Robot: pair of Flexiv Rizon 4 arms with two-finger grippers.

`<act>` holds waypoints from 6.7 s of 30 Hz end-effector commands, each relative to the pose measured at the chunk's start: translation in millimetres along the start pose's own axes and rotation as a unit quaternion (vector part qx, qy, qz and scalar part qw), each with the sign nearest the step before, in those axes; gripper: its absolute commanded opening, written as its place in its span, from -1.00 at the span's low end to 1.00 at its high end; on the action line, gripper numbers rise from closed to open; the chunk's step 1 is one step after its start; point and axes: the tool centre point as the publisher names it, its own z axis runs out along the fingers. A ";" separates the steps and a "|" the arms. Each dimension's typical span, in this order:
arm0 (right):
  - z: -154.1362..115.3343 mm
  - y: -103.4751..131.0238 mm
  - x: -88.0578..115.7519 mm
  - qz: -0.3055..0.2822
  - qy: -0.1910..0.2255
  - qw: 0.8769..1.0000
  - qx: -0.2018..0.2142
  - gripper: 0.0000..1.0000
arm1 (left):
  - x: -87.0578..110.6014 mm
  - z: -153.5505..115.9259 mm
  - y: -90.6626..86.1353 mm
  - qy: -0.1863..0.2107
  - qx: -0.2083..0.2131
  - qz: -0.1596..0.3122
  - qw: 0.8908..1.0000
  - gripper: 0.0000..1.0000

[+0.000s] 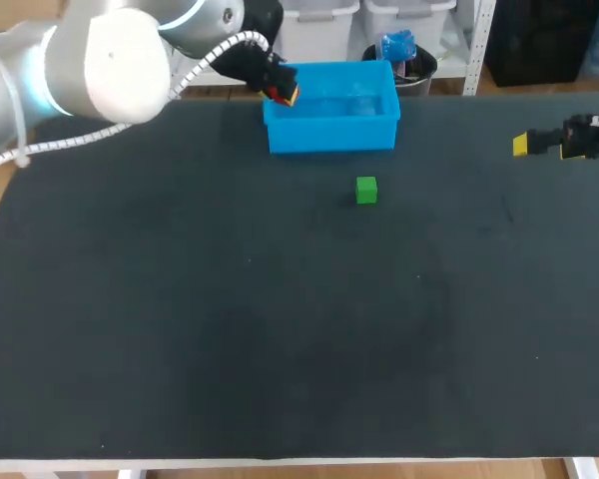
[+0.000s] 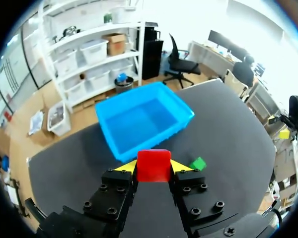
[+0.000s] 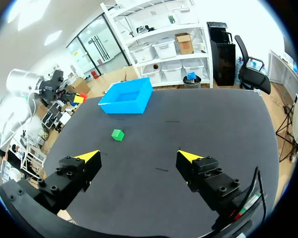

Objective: Use the left arm to pick the red cube and place it into the blue plastic box first, then use the right arm to grasp the green cube and put it into the same blue plastic box after the first action is fully finished.

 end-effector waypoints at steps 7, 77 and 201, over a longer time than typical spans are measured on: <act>0.5 0.1 -0.3 0.000 0.000 1.000 0.001 1.00 | -51.3 54.6 20.9 0.011 0.020 0.008 1.000 -1.00; 0.5 0.1 -0.3 0.000 0.000 1.000 0.001 1.00 | -73.9 123.0 36.4 0.117 -0.015 -0.039 0.992 1.00; 62.8 77.3 -15.0 -0.087 0.121 0.974 0.168 1.00 | 209.7 -131.4 -54.5 -0.065 0.069 0.015 0.995 1.00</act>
